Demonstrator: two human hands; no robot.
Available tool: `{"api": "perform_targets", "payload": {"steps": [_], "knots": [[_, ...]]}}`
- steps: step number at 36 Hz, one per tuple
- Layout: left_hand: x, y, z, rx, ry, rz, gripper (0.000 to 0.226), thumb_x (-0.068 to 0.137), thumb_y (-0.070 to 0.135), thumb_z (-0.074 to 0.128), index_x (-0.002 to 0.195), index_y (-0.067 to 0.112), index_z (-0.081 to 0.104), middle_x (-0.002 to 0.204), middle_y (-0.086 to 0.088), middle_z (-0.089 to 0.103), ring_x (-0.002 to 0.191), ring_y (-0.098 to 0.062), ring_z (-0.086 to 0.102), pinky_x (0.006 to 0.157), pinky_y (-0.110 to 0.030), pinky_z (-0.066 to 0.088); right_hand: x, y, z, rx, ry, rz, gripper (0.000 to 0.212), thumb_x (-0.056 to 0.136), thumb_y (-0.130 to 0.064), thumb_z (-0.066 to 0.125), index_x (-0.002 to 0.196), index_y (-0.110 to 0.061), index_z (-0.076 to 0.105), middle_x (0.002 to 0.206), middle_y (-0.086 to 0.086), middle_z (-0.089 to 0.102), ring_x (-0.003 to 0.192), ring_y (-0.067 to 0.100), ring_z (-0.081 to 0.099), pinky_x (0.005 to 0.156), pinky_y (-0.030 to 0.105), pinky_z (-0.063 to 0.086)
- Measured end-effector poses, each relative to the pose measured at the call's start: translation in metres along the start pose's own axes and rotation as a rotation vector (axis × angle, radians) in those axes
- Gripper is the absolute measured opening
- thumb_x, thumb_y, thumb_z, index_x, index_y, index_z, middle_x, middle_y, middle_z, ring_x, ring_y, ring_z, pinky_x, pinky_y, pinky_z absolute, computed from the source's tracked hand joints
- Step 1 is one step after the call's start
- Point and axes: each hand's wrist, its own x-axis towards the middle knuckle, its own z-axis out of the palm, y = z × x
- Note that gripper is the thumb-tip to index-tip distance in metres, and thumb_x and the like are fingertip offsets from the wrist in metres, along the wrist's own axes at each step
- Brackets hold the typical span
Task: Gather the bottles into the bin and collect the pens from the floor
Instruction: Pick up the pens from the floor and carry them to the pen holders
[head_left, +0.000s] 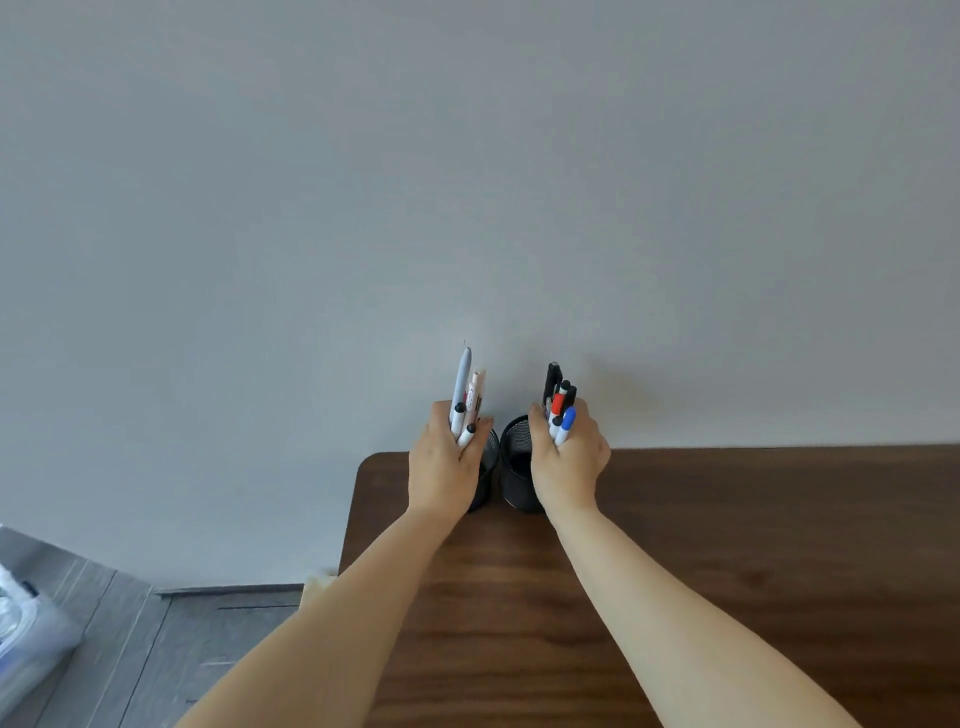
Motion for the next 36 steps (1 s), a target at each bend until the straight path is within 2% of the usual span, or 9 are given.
{"api": "perform_targets", "payload": {"steps": [4,9,13,19,23,26,30,33,36], "knots": [[0.007,-0.001,0.011,0.044,0.112,0.035,0.024,0.091,0.039,0.056,0.089,0.022,0.038,0.070,0.009,0.045,0.071,-0.022,0.048,0.073,-0.040,0.044,-0.001,0.006,0.009,-0.065,0.070,-0.058,0.027,0.088,-0.038,0.056,0.084,-0.012,0.059,0.078,-0.010,0.052,0.093,0.025,0.060,0.097,0.043,0.034],[0.012,-0.002,0.019,0.072,0.121,0.027,0.026,0.091,0.042,0.053,0.089,0.021,0.040,0.072,0.006,0.050,0.071,-0.021,0.048,0.079,-0.040,0.044,-0.002,0.015,0.015,-0.064,0.090,-0.052,0.032,0.086,-0.045,0.051,0.088,-0.015,0.064,0.094,-0.003,0.065,0.111,0.025,0.056,0.104,0.044,0.029],[0.012,-0.007,0.020,0.206,0.140,0.019,0.028,0.091,0.049,0.050,0.090,0.022,0.041,0.078,0.004,0.054,0.078,-0.016,0.049,0.092,-0.029,0.032,-0.002,0.024,0.019,-0.137,0.098,-0.086,0.042,0.083,-0.052,0.041,0.089,-0.018,0.064,0.098,-0.002,0.065,0.110,0.024,0.056,0.103,0.049,0.033],[0.009,-0.005,0.023,0.257,0.198,-0.069,0.031,0.092,0.049,0.049,0.094,0.019,0.045,0.079,0.009,0.049,0.085,-0.012,0.044,0.103,-0.031,0.023,-0.001,0.030,0.020,-0.185,0.114,-0.057,0.044,0.082,-0.055,0.045,0.090,-0.016,0.065,0.100,0.001,0.065,0.108,0.026,0.056,0.102,0.053,0.033],[0.008,-0.005,0.022,0.274,0.205,-0.091,0.034,0.093,0.046,0.050,0.104,0.014,0.051,0.080,0.009,0.049,0.098,-0.019,0.053,0.108,-0.034,0.021,0.000,0.033,0.018,-0.191,0.097,-0.013,0.023,0.084,-0.040,0.064,0.084,-0.017,0.063,0.094,-0.001,0.065,0.108,0.025,0.056,0.106,0.051,0.028],[0.008,-0.005,0.022,0.280,0.210,-0.106,0.039,0.092,0.047,0.052,0.111,0.013,0.052,0.084,0.009,0.048,0.106,-0.020,0.052,0.109,-0.035,0.020,-0.002,0.032,0.019,-0.177,0.109,-0.005,0.021,0.082,-0.035,0.070,0.084,-0.015,0.064,0.096,0.000,0.065,0.108,0.026,0.055,0.107,0.052,0.027],[0.011,-0.007,0.024,0.268,0.204,-0.151,0.031,0.089,0.048,0.055,0.098,0.019,0.051,0.084,0.009,0.051,0.105,-0.020,0.051,0.108,-0.037,0.024,-0.001,0.032,0.017,-0.168,0.087,0.020,0.023,0.080,-0.038,0.070,0.081,-0.016,0.062,0.100,-0.003,0.063,0.111,0.023,0.051,0.109,0.051,0.024],[0.012,-0.006,0.023,0.286,0.198,-0.176,0.031,0.087,0.048,0.057,0.093,0.019,0.050,0.098,0.005,0.056,0.114,-0.021,0.045,0.102,-0.037,0.027,-0.001,0.031,0.015,-0.171,0.065,0.025,0.023,0.080,-0.041,0.069,0.086,-0.020,0.063,0.100,-0.006,0.061,0.112,0.021,0.050,0.110,0.049,0.022],[0.013,-0.004,0.022,0.299,0.176,-0.235,0.043,0.085,0.049,0.060,0.109,0.014,0.054,0.124,-0.001,0.052,0.126,-0.025,0.035,0.104,-0.039,0.025,-0.001,0.027,0.011,-0.189,0.037,0.016,0.032,0.079,-0.045,0.068,0.102,-0.023,0.065,0.109,-0.006,0.061,0.119,0.020,0.046,0.112,0.047,0.018]]}}
